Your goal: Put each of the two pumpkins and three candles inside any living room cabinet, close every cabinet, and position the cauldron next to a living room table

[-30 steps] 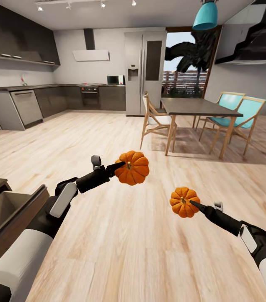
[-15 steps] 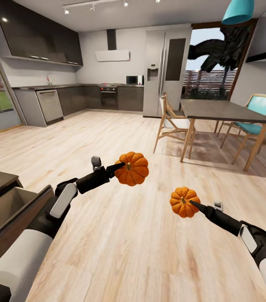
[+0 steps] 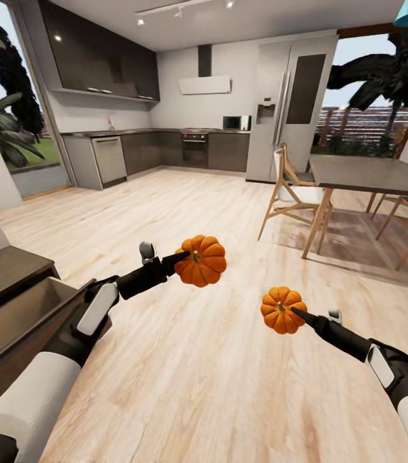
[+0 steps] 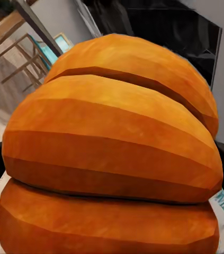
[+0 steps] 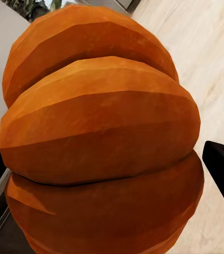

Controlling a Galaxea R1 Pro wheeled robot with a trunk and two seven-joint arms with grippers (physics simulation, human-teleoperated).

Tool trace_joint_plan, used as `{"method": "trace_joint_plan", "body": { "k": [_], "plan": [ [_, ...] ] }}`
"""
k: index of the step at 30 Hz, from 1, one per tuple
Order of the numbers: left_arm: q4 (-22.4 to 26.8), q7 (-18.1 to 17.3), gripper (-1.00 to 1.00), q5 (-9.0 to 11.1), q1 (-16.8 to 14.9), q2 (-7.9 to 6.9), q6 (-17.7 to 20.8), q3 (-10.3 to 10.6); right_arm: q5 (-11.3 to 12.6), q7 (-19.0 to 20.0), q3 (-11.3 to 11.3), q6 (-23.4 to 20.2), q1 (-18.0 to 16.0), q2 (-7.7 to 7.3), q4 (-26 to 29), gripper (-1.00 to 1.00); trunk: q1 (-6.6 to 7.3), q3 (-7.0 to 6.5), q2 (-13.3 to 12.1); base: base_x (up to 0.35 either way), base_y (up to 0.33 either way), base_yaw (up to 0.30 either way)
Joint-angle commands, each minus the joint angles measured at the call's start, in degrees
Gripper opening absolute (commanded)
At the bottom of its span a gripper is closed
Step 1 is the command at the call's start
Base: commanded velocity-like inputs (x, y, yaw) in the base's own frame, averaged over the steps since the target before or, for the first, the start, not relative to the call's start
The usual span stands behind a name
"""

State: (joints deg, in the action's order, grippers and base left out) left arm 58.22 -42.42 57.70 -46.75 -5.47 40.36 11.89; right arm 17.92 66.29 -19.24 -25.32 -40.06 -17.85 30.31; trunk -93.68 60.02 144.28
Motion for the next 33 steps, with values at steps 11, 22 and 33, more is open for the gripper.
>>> {"method": "trace_joint_plan", "body": {
  "k": [11, 22, 33],
  "plan": [
    [-0.3, -0.6, -1.00, 0.4, 0.0, -0.05, 0.1, -0.9, 0.2, -0.1, -0.1, -0.1, 0.0, 0.01, -0.1, -1.00, 0.00, -0.06, 0.0, 0.000, 0.000, 0.283],
    [-0.3, -0.6, -1.00, 1.8, 0.0, -0.68, 0.1, -1.0, 0.0, -0.8, 0.1, 0.0, 0.0, 0.26, 0.1, -1.00, 0.00, -0.21, 0.0, 0.000, 0.000, 0.284],
    [-0.3, -0.6, -1.00, 1.8, 0.0, -0.69, 0.1, -1.0, -1.9, -20.3, 11.7, 0.3, 0.0, 6.84, 1.8, -1.00, 0.00, -0.14, 0.0, 0.000, 0.000, 0.287]
  ]
}}
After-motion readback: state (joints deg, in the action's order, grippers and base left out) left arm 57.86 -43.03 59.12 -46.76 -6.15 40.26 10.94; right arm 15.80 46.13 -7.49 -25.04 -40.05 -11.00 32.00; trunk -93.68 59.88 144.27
